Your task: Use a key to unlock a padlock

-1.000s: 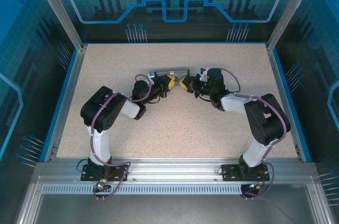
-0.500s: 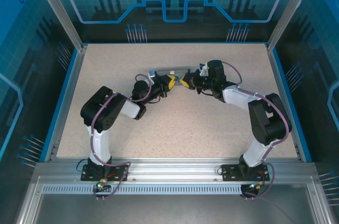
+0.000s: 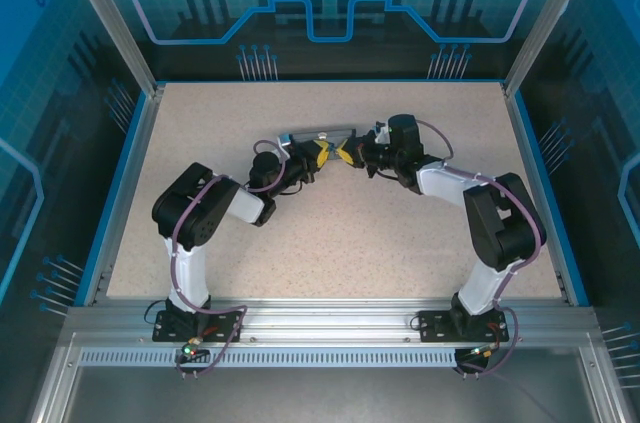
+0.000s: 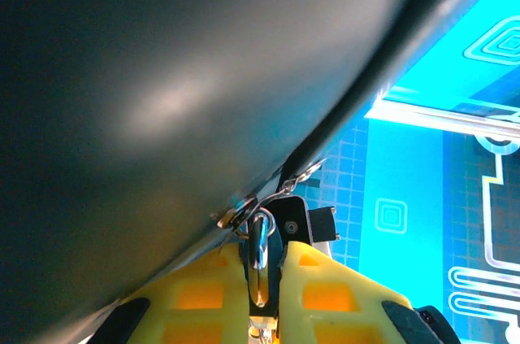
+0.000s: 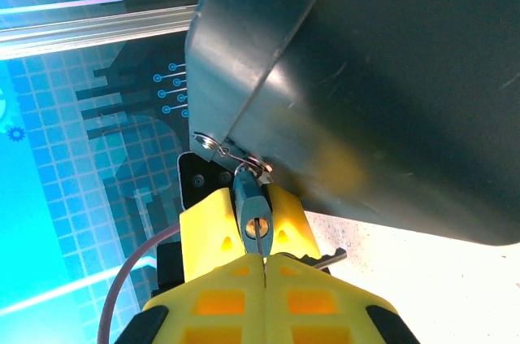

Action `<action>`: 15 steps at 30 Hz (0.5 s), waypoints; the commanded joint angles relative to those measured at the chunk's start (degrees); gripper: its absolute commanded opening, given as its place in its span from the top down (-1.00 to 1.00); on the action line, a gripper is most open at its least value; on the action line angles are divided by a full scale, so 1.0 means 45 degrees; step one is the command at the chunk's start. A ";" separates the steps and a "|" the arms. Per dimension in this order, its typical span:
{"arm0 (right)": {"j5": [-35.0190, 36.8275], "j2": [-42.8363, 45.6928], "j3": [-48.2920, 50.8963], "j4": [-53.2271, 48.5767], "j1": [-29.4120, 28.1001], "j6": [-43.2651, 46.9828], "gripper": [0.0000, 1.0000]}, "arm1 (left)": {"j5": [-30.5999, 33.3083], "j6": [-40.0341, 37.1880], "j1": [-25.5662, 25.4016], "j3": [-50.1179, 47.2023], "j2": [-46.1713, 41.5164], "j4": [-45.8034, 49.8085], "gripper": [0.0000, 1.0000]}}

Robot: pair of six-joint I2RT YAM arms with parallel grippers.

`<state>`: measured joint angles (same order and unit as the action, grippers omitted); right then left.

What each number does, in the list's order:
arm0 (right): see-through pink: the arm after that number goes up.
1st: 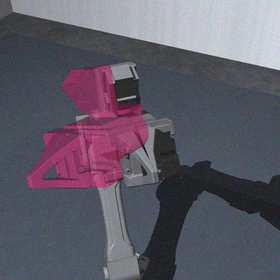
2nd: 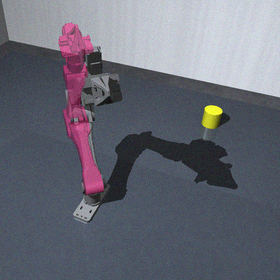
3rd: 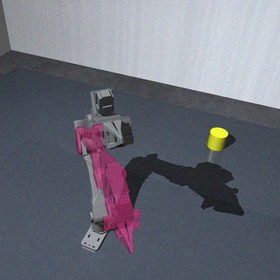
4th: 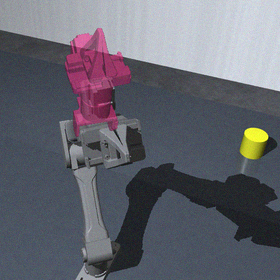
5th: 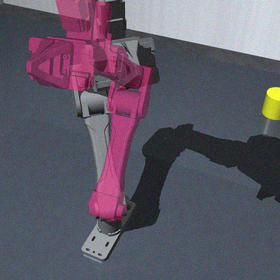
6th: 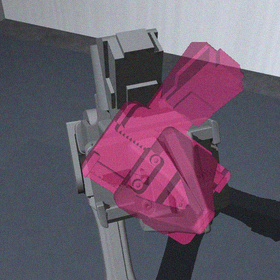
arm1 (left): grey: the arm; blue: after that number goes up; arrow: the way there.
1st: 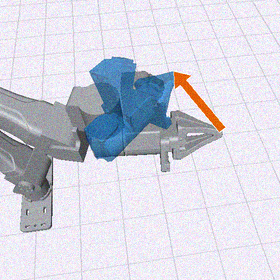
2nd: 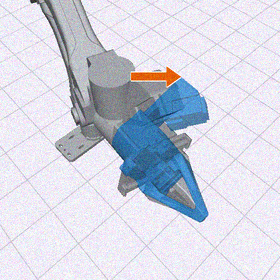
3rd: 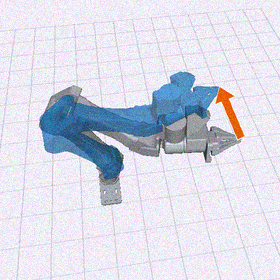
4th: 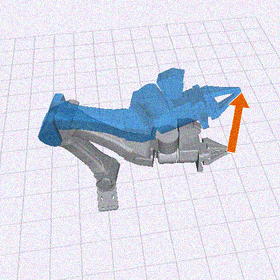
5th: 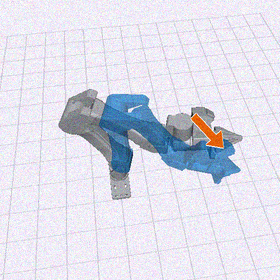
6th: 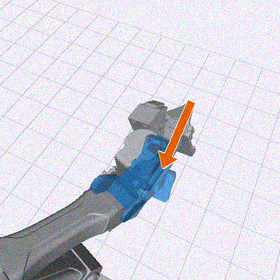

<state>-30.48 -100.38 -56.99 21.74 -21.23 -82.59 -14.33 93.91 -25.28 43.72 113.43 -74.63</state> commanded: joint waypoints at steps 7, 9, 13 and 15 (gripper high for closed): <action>-0.0602 -0.1492 -0.0660 0.1010 -0.0071 0.0771 1.00 | -0.1883 -0.0558 -0.0943 0.0281 -0.0195 -0.0566 1.00; -0.0727 -0.1595 -0.1230 0.0297 -0.0101 0.1409 1.00 | -0.1914 -0.0636 -0.0975 0.0272 -0.0244 -0.0492 1.00; -0.1113 -0.1959 -0.1586 0.0781 -0.0072 0.1358 1.00 | -0.1932 -0.0626 -0.1035 0.0293 -0.0206 -0.0525 1.00; -0.1303 -0.2048 -0.1627 0.0854 -0.0047 0.1460 1.00 | -0.1945 -0.0624 -0.1028 0.0314 -0.0206 -0.0536 1.00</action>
<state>-34.11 -107.50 -61.52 22.74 -20.23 -78.08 -11.18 92.58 -25.28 43.72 113.43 -71.02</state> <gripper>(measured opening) 0.044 0.115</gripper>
